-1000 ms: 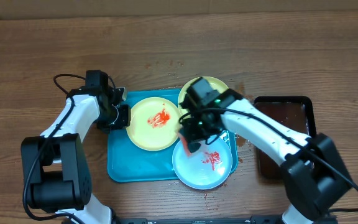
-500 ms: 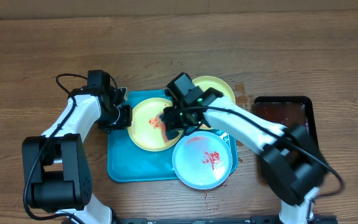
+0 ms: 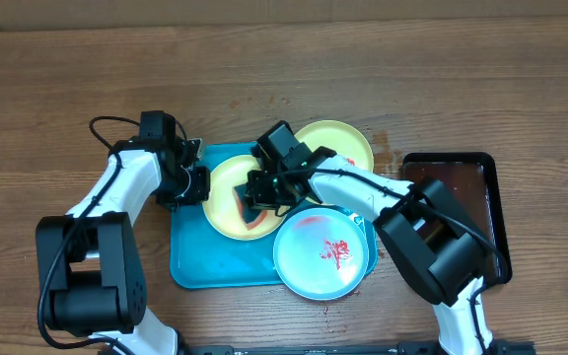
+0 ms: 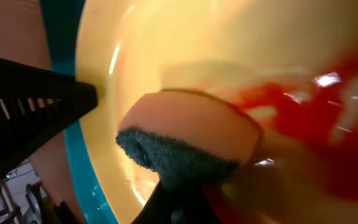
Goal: Clean dirty plates on tray and stack at the side
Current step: 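Move the sponge in the right gripper onto the left yellow plate, then scrub the yellow plate with the sponge while the left gripper holds it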
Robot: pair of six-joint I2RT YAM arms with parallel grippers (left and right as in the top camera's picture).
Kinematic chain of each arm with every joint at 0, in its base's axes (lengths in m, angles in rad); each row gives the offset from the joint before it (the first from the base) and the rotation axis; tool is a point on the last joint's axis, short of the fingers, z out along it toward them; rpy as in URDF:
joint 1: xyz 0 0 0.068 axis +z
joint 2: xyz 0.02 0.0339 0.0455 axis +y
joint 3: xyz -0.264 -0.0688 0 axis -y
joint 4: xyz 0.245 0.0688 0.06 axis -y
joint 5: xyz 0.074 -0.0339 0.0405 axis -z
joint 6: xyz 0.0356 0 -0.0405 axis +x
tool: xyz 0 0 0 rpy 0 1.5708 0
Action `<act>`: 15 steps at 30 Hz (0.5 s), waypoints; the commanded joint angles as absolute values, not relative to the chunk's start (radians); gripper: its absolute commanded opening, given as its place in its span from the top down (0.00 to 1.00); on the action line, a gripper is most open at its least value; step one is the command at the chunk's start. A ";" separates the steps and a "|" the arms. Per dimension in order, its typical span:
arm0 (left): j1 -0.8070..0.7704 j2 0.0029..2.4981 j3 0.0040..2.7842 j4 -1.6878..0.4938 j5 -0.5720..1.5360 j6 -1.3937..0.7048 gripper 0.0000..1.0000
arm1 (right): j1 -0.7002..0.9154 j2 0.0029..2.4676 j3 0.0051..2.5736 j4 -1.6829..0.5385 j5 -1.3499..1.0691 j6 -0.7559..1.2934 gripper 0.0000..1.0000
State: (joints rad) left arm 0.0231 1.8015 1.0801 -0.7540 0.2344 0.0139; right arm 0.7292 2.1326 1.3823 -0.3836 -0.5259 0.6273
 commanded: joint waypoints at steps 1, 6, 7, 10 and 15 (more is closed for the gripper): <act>-0.010 1.818 1.068 -0.755 0.255 0.023 0.96 | 0.767 2.165 1.401 -0.349 -0.573 0.680 0.96; -0.023 1.818 1.068 -0.759 0.255 0.023 0.96 | 0.760 2.188 1.401 -0.290 -0.519 0.757 0.96; -0.025 1.818 1.068 -0.761 0.255 0.023 0.96 | 0.754 2.193 1.401 -0.282 -0.508 0.766 0.96; -0.027 1.818 1.068 -0.765 0.254 0.022 0.96 | 0.719 2.202 1.401 -0.286 -0.460 0.797 0.96; -0.027 1.818 1.068 -0.768 0.252 0.023 0.96 | 0.652 2.202 1.402 -0.395 -0.301 0.786 0.96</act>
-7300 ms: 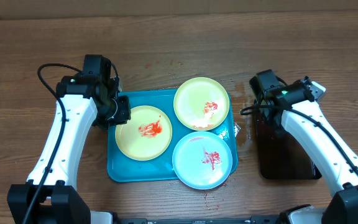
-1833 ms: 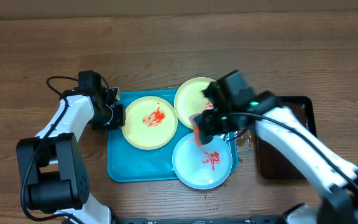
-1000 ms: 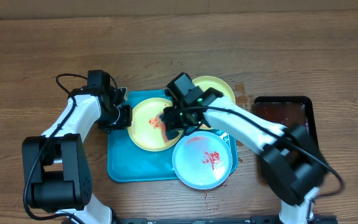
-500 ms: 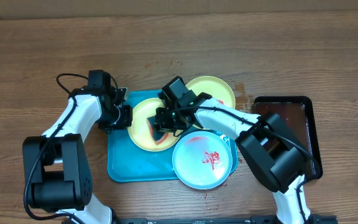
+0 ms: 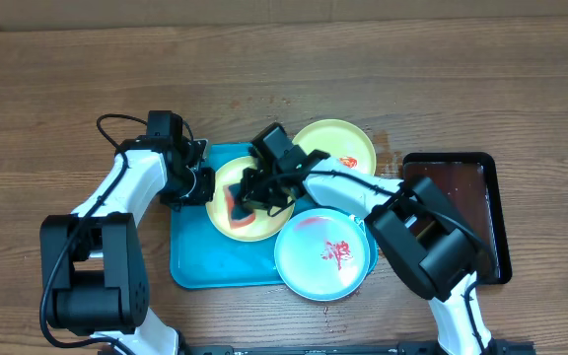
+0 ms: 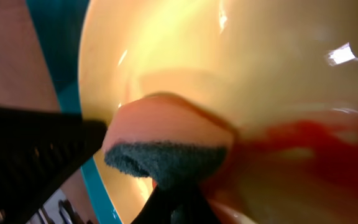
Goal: Clean dirty plates on tray and stack at the side
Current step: 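Scrub the yellow plate with the sponge while the left gripper holds it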
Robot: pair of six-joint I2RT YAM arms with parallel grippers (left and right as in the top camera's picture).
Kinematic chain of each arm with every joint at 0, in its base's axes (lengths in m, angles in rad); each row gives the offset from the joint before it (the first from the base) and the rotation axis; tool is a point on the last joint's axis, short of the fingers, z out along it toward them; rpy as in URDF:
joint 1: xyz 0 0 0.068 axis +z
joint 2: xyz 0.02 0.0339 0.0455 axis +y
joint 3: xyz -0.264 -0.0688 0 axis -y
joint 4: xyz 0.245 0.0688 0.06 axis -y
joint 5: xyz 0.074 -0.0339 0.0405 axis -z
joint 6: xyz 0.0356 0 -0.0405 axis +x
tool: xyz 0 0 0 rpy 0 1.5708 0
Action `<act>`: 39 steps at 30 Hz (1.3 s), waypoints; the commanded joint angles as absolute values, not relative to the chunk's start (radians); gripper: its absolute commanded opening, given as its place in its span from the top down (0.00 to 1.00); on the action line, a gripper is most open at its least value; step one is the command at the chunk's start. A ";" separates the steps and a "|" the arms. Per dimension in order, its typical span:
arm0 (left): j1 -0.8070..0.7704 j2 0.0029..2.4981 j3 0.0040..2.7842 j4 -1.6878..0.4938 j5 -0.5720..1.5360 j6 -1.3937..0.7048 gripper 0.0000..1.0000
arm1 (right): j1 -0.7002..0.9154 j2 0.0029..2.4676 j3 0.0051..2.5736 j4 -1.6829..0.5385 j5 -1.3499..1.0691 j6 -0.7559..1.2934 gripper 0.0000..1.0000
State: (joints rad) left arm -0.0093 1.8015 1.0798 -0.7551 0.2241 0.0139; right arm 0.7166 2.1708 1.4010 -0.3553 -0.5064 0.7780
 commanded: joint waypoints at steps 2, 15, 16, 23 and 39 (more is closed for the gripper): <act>-0.027 1.818 1.068 -0.768 0.252 0.023 0.96 | 0.625 2.202 1.403 -0.436 -0.244 0.769 0.96; -0.027 1.818 1.068 -0.767 0.200 0.019 0.96 | 0.653 2.202 1.404 -0.584 -0.205 0.653 0.96; -0.027 1.818 1.068 -0.768 0.200 0.019 0.96 | 0.668 2.202 1.406 -0.591 -0.207 0.653 0.96; -0.027 1.818 1.068 -0.798 0.107 0.019 0.96 | 0.786 2.202 1.459 -0.639 -0.214 0.593 0.96; -0.027 1.818 1.068 -0.846 0.044 -0.015 0.96 | 0.808 2.214 1.510 -0.554 -0.175 0.485 0.96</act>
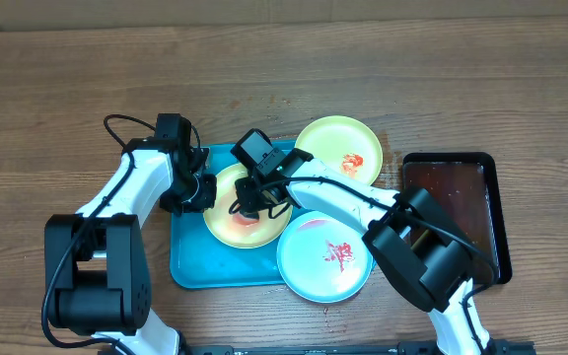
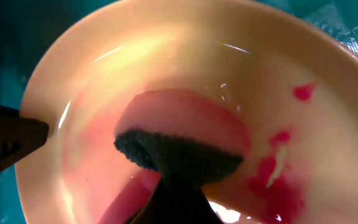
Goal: Clean dirty plates on tray and stack at the side
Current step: 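Scrub the yellow plate with the sponge while the left gripper holds it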
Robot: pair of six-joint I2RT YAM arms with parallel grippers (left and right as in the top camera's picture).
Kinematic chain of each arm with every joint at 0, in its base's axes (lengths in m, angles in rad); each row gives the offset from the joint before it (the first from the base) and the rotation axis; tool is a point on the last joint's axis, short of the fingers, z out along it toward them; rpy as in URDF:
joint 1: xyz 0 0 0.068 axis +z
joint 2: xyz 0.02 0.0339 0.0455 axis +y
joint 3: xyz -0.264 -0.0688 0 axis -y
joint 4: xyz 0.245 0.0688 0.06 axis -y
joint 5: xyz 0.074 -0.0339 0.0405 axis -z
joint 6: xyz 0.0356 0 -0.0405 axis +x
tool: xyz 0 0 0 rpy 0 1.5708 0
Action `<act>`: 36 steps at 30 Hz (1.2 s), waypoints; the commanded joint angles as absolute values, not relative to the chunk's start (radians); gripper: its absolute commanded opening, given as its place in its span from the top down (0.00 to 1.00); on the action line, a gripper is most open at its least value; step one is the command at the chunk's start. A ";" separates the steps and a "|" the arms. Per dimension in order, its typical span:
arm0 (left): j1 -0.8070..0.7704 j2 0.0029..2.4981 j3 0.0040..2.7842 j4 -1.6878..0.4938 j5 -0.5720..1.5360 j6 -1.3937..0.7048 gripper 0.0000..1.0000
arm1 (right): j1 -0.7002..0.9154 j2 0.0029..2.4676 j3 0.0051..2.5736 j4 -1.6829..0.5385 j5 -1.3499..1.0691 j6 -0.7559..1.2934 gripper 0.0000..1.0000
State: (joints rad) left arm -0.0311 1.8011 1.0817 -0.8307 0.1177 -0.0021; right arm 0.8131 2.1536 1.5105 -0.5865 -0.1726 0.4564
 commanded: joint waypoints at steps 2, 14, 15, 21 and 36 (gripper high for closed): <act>-0.027 1.818 1.068 -0.845 0.044 -0.015 0.96 | 0.799 2.226 1.510 -0.526 -0.201 0.488 0.96; -0.027 1.818 1.068 -0.845 0.032 -0.019 0.96 | 0.673 2.241 1.565 -0.630 0.079 0.493 0.96; -0.027 1.818 1.068 -0.845 0.024 -0.024 0.96 | 0.661 2.241 1.577 -0.643 0.086 0.489 0.96; -0.027 1.818 1.068 -0.844 0.022 -0.024 0.96 | 0.621 2.241 1.640 -0.761 0.084 0.444 0.96; -0.027 1.818 1.068 -0.829 0.027 -0.024 0.96 | 0.768 2.241 1.641 -0.914 -0.417 0.346 0.96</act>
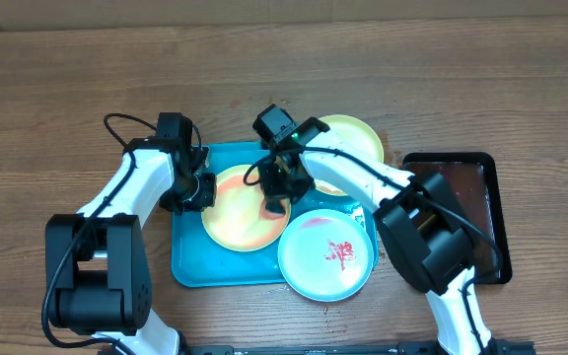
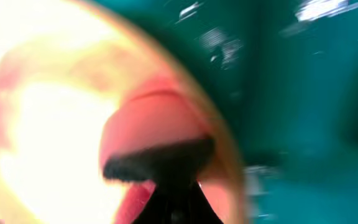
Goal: Clean dirty plates on tray and stack at the side
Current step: 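Scrub the yellow plate with the sponge while the left gripper holds it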
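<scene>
A yellow plate (image 1: 230, 215) with a pale pink smear lies on the teal tray (image 1: 190, 261). My left gripper (image 1: 196, 189) is shut on its left rim. My right gripper (image 1: 276, 195) is shut on a pink sponge (image 2: 157, 124) with a dark scouring side, pressed at the plate's (image 2: 42, 124) right rim; that view is blurred, the tray (image 2: 303, 93) at its right. A blue plate (image 1: 328, 254) with a red stain overlaps the tray's front right corner. A second yellow plate (image 1: 355, 138) sits behind the tray, partly under my right arm.
A black tray (image 1: 491, 212) with a dark reddish inside stands at the right on the wooden table (image 1: 67, 89). My right arm crosses over the second yellow plate and the teal tray's back right corner.
My right gripper with the sponge has moved from the upper middle of the yellow plate to its right rim. The left gripper has stayed on the left rim.
The sponge was on a heavy red blot in the plate's middle, then toward the left side, then in the upper middle with red spots left. Now it is at the right rim, and the red has thinned to a pale pink smear.
</scene>
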Robot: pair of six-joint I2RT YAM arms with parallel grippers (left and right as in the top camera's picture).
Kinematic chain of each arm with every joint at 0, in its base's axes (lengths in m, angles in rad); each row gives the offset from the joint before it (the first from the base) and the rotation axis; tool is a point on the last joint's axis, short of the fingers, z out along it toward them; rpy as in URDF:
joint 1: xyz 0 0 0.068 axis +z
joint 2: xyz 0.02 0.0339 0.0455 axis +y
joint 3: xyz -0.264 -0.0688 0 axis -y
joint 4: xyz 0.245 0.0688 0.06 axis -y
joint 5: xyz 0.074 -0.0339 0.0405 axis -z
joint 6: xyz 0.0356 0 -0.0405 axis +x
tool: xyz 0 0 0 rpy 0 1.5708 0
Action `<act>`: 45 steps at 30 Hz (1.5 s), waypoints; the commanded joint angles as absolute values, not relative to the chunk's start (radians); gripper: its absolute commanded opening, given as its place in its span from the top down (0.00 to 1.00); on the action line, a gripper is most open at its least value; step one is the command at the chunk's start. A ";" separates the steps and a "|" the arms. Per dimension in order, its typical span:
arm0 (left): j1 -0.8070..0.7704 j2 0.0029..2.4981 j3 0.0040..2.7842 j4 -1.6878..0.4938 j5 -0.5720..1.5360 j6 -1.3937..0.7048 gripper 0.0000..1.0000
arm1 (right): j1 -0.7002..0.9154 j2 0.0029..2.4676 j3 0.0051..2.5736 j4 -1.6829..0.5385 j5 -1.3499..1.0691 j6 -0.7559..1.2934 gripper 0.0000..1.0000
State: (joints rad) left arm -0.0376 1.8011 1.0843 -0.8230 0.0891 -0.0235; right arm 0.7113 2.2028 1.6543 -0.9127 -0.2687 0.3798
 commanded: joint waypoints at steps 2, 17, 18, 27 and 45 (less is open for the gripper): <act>-0.027 1.818 1.068 -0.829 0.027 -0.027 0.96 | 0.789 2.241 1.641 -0.900 -0.450 0.347 0.96; -0.027 1.818 1.068 -0.830 0.045 -0.027 0.96 | 0.802 2.253 1.640 -0.659 -0.538 0.588 0.96; -0.027 1.818 1.068 -0.830 0.045 -0.027 0.96 | 0.799 2.262 1.640 -0.634 -0.544 0.615 0.96; -0.027 1.818 1.068 -0.833 0.045 -0.027 0.96 | 0.752 2.380 1.639 -0.558 -0.620 0.711 0.96; -0.027 1.818 1.068 -0.833 0.041 -0.027 0.96 | 0.511 2.377 1.657 -0.792 -0.334 0.593 0.96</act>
State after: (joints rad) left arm -0.0418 1.8011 1.0843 -0.8154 0.1135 -0.0238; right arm 0.5529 2.3196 1.6886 -0.7326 -0.6102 0.6205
